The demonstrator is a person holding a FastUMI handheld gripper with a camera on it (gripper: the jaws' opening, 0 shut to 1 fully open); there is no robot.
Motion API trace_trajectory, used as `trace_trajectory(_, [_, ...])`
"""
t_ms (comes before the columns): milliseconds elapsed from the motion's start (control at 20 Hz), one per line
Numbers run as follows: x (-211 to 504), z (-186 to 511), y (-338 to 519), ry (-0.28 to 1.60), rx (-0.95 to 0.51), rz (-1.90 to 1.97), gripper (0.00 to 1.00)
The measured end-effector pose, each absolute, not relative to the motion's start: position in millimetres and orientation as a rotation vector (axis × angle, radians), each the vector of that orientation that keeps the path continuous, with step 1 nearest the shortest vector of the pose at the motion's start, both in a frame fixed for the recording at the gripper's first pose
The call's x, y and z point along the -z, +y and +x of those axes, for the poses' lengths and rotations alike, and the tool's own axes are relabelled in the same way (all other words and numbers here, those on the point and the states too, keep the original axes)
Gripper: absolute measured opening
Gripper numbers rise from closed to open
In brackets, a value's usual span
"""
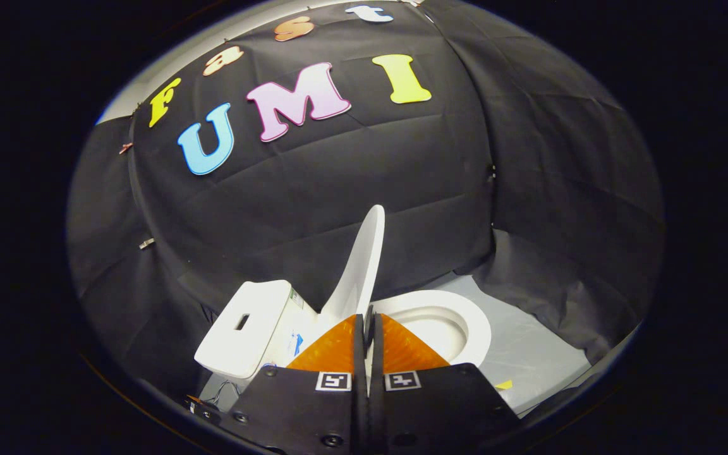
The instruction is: Open the toilet lid.
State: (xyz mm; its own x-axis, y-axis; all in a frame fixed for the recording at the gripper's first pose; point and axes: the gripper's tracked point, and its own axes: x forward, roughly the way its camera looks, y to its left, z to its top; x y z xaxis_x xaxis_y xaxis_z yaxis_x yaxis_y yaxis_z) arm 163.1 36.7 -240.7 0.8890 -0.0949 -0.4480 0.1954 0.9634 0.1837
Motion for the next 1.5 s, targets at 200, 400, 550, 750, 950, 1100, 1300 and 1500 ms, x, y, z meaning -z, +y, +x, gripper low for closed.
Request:
trace_trajectory(200, [221.5,170.5,82.0,0.416,0.106,0.157,0.05])
trace_trajectory(400, [207.9,174.5,125.5,0.375,0.061,0.097,0.05])
trace_trajectory(550, [202.3,179.1,161.0,0.349,0.028,0.052,0.05])
trace_trajectory(750, [200.8,181.9,201.7,0.33,0.017,-0.04,0.05])
trace_trajectory(950, [203.6,185.8,242.0,0.315,-0.018,-0.11,0.05])
trace_trajectory(1100, [208.1,187.6,261.5,0.31,-0.015,-0.151,0.05])
trace_trajectory(1300, [217.3,189.2,289.1,0.32,-0.058,-0.162,0.05])
trace_trajectory(1500, [223.4,191.1,310.8,0.332,-0.096,-0.162,0.05])
